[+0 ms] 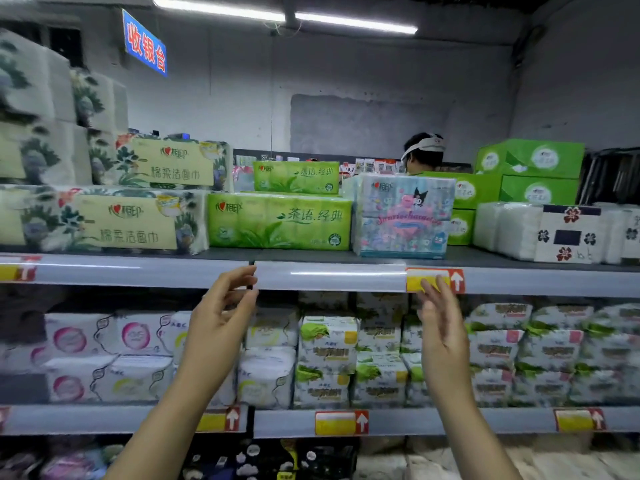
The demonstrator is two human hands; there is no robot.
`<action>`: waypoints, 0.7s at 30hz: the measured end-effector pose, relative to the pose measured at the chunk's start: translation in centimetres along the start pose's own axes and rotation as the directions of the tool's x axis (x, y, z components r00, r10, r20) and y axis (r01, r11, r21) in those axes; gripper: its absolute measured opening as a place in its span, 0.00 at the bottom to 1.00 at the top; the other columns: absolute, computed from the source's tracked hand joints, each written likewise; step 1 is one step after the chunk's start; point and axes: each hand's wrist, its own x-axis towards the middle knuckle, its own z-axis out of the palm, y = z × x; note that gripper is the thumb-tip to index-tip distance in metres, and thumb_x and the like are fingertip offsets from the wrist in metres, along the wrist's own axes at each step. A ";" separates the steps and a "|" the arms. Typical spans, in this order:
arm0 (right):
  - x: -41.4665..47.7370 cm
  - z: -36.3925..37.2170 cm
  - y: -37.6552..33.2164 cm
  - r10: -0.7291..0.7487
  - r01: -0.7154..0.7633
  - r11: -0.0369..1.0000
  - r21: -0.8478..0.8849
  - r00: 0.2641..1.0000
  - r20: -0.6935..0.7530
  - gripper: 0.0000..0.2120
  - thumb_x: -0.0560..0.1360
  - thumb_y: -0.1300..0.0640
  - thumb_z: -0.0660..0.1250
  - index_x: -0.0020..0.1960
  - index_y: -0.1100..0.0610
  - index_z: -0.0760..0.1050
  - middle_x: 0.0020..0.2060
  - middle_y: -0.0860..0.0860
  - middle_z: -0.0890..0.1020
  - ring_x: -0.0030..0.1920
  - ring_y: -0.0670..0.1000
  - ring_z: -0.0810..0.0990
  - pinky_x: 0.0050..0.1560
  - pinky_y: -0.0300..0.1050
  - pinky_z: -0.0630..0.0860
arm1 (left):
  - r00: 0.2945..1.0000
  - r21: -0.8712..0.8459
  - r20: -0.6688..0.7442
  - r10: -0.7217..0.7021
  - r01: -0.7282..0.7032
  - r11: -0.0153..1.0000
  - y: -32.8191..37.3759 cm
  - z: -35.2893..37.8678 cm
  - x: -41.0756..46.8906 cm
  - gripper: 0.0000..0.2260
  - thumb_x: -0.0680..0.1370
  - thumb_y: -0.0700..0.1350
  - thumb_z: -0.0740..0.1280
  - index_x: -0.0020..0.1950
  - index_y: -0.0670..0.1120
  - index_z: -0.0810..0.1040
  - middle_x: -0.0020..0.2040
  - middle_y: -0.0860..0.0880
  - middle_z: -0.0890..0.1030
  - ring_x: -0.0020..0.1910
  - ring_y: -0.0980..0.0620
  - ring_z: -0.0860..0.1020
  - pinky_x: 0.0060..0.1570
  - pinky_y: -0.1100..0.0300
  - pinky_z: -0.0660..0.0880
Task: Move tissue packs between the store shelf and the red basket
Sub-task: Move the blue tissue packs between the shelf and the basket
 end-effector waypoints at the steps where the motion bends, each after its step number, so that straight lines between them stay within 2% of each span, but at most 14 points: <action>1: -0.5 0.8 0.3 0.022 -0.022 1.000 0.008 1.000 0.002 0.17 0.79 0.49 0.55 0.66 0.36 0.61 0.61 0.33 0.71 0.63 0.35 0.70 0.60 0.34 0.68 | 1.000 -0.004 -0.002 -0.013 0.013 1.000 -0.3 -0.9 0.0 0.12 0.80 0.42 0.62 0.58 0.59 0.75 0.56 0.54 0.79 0.55 0.57 0.78 0.55 0.58 0.75; 3: -1.4 2.2 0.5 0.042 -0.042 0.999 0.000 0.999 -0.002 0.18 0.81 0.52 0.55 0.68 0.39 0.61 0.62 0.34 0.72 0.63 0.37 0.71 0.62 0.36 0.69 | 0.999 -0.028 -0.017 -0.049 0.049 0.998 -1.0 -2.6 -0.1 0.13 0.80 0.40 0.62 0.58 0.57 0.75 0.55 0.54 0.79 0.54 0.57 0.78 0.57 0.54 0.75; 5: -2.3 3.2 0.6 0.064 -0.064 0.998 -0.016 0.998 -0.014 0.19 0.81 0.53 0.55 0.71 0.43 0.61 0.63 0.38 0.73 0.64 0.39 0.71 0.62 0.37 0.69 | 0.997 -0.055 -0.018 -0.077 0.076 0.996 -1.9 -4.1 -0.3 0.13 0.80 0.40 0.62 0.57 0.57 0.76 0.54 0.54 0.79 0.53 0.59 0.79 0.57 0.54 0.75; 9: -4.8 4.6 1.6 0.107 -0.109 0.994 -0.025 0.993 -0.057 0.18 0.81 0.53 0.55 0.70 0.43 0.62 0.62 0.37 0.74 0.64 0.40 0.72 0.63 0.40 0.69 | 0.990 -0.065 0.021 -0.138 0.139 0.988 -4.5 -5.8 -1.6 0.09 0.80 0.44 0.63 0.54 0.57 0.78 0.55 0.55 0.80 0.55 0.58 0.79 0.57 0.53 0.76; 12: -6.7 4.8 2.8 0.157 -0.162 0.985 -0.061 0.985 -0.072 0.18 0.81 0.52 0.55 0.70 0.44 0.62 0.62 0.39 0.74 0.64 0.40 0.73 0.63 0.42 0.69 | 0.978 -0.077 0.051 -0.202 0.206 0.976 -6.6 -5.6 -2.5 0.12 0.80 0.40 0.62 0.52 0.57 0.79 0.54 0.54 0.81 0.55 0.55 0.79 0.57 0.51 0.76; 15: -8.3 4.3 3.7 0.203 -0.211 0.974 -0.083 0.975 -0.091 0.18 0.81 0.52 0.55 0.71 0.45 0.63 0.62 0.39 0.74 0.64 0.41 0.73 0.63 0.42 0.70 | 0.958 -0.102 0.087 -0.272 0.280 0.955 -7.9 -4.8 -3.7 0.11 0.80 0.41 0.62 0.51 0.57 0.78 0.55 0.56 0.80 0.56 0.55 0.79 0.57 0.55 0.76; 18: -8.9 3.9 4.3 0.231 -0.239 0.968 -0.082 0.968 -0.099 0.18 0.81 0.52 0.55 0.70 0.43 0.63 0.62 0.37 0.74 0.64 0.41 0.73 0.64 0.41 0.70 | 0.947 -0.124 0.102 -0.304 0.315 0.941 -8.8 -4.2 -4.5 0.10 0.80 0.42 0.62 0.52 0.57 0.77 0.53 0.60 0.80 0.54 0.61 0.79 0.58 0.59 0.74; 21: -9.0 3.9 5.0 0.247 -0.256 0.960 -0.113 0.965 -0.090 0.17 0.78 0.47 0.55 0.66 0.39 0.64 0.62 0.38 0.74 0.63 0.40 0.73 0.63 0.40 0.70 | 0.931 -0.146 0.108 -0.350 0.363 0.920 -9.8 -3.8 -4.9 0.10 0.80 0.42 0.62 0.54 0.57 0.77 0.53 0.58 0.81 0.53 0.63 0.79 0.57 0.60 0.74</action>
